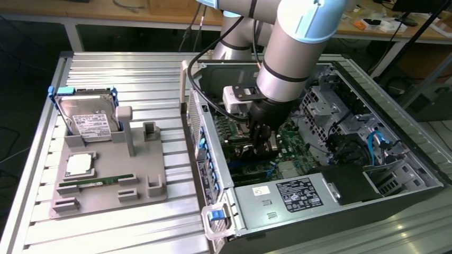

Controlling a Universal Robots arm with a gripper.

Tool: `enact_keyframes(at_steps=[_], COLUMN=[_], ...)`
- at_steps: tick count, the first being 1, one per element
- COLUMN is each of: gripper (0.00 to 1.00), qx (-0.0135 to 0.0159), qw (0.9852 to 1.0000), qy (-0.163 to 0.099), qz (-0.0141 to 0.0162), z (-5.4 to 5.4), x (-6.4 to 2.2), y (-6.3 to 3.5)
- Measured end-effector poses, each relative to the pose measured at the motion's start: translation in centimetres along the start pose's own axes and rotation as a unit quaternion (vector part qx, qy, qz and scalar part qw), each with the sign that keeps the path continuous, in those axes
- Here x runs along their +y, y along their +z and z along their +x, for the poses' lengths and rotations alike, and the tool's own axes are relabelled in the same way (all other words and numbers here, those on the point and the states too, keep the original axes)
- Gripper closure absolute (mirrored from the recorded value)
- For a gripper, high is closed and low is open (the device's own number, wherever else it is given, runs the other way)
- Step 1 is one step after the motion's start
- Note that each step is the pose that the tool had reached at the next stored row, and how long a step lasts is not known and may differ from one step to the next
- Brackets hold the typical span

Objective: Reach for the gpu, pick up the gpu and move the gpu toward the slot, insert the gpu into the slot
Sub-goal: 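Insert the gpu into the slot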

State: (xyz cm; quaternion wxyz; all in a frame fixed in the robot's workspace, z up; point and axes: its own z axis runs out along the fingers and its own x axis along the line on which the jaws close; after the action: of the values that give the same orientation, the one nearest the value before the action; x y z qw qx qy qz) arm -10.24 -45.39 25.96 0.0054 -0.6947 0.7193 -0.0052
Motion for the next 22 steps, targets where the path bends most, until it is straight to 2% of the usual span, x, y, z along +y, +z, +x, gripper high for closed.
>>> enact_keyframes(at_steps=[13, 19, 22], gripper=[0.73, 0.73, 0.73], qx=[0.0001, 0.0001, 0.0001], qw=[1.0, 1.0, 1.0], qy=[0.0, -0.001, -0.001], qz=[0.0002, 0.0002, 0.0002], z=[-0.11, -0.12, -0.13], x=[-0.02, -0.61, -0.64], y=[-0.21, -0.21, -0.2])
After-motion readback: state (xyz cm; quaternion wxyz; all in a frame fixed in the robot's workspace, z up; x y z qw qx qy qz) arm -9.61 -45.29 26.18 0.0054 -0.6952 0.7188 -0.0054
